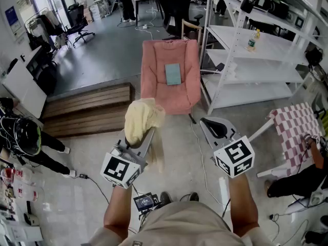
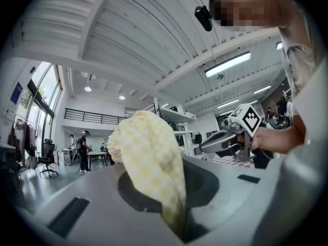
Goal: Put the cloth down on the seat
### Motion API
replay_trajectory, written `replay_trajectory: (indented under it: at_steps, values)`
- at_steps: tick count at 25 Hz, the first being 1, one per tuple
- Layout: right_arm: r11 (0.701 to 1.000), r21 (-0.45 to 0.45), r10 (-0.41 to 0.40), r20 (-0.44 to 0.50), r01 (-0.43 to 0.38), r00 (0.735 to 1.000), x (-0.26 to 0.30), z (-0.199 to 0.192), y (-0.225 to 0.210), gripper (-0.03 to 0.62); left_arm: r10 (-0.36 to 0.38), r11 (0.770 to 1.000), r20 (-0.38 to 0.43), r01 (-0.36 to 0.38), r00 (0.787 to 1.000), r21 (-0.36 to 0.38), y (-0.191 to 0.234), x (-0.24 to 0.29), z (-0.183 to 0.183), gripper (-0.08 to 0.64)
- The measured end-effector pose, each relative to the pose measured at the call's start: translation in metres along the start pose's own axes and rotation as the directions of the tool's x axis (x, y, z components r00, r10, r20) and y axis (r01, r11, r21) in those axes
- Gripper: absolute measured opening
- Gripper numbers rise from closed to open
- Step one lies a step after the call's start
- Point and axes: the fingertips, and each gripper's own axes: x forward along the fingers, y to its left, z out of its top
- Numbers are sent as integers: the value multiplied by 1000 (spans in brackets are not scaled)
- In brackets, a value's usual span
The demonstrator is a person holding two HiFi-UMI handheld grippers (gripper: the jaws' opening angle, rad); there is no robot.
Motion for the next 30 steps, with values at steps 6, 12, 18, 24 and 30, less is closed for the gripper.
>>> replay_trajectory:
  at_steps: [6,12,18,24,30]
  values:
    - [1000,0,-9,-7,9,1000,11,2,4,-9,-3,1000,4,3,1000,-4,15,-2,-2,49]
    - [1000,5,-28,-17,29,999,23,3,8,-9,-24,1000,12,24,1000,-12,30,-3,-5,49]
    - [999,20,-49,-12,49,999,40,7,11,-9,-56,998,24,56,998,-18,44,-1,-10,49]
    - [995,70,-74,24,73,997,55,16,11,-8,-85,996,32,86,996,-24,57,0,-14,49]
    - [995,75,-64,15,63,998,71,14,3,-8,-89,996,27,90,996,-25,66,9,-20,49]
